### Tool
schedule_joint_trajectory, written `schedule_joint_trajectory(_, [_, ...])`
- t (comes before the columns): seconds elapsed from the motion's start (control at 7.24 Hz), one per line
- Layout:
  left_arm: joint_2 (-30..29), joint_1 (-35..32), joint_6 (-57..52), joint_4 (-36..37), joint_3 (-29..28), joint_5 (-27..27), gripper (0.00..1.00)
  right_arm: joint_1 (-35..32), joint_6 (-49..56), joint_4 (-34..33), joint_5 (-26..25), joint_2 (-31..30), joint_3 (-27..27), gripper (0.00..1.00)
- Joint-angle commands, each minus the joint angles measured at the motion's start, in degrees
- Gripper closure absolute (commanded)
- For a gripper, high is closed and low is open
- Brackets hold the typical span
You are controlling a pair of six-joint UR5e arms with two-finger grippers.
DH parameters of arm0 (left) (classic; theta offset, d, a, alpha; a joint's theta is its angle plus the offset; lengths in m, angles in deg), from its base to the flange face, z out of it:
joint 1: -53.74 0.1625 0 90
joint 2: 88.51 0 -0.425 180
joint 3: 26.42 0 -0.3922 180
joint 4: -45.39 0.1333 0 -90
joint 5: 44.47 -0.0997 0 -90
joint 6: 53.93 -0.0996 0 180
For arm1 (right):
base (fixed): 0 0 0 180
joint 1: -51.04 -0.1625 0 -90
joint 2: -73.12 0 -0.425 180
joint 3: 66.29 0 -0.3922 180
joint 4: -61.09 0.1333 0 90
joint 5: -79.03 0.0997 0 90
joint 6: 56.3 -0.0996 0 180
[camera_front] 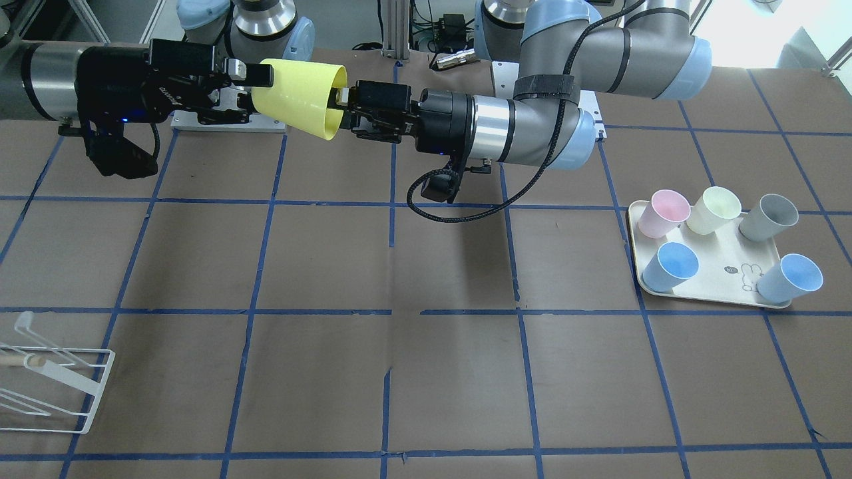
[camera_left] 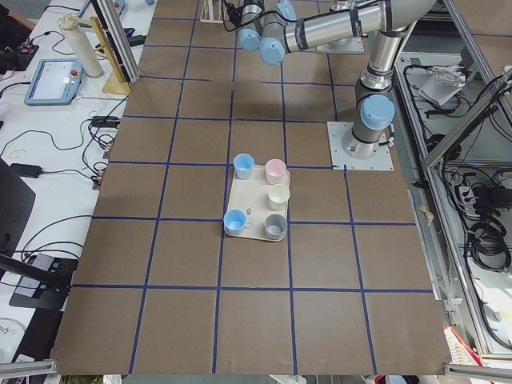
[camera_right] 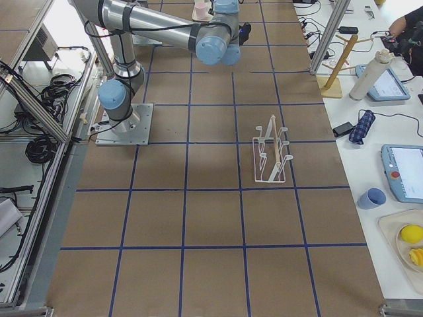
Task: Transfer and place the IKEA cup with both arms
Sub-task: 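Close the left gripper on the yellow cup's base and open the right gripper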
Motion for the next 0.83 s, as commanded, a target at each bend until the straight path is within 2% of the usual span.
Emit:
schedule_joint_trajectory(0.0, [0.7, 0.08, -0.54, 0.02, -0.06, -0.03, 1.0, 0.0, -0.02, 0.14, -0.02, 0.02, -0.03, 0.46])
schedule_joint_trajectory(0.14, [0.79, 0.08, -0.46, 0.02, -0.23, -0.12, 1.0, 0.0, -0.2, 0.23, -0.11, 0.11, 0.06, 0.0])
schedule_joint_trajectory(0.55, [1.05, 0.69, -0.2, 0.02, -0.32, -0.2, 1.0, 0.08, -1.07, 0.84, -0.2, 0.2, 0.84, 0.0])
schedule_joint_trajectory(0.69, [1.49, 2.43, -0.02, -0.06, -0.41, -1.86, 1.0, 0.87, -5.95, -0.2, -0.11, 0.37, 1.55, 0.0])
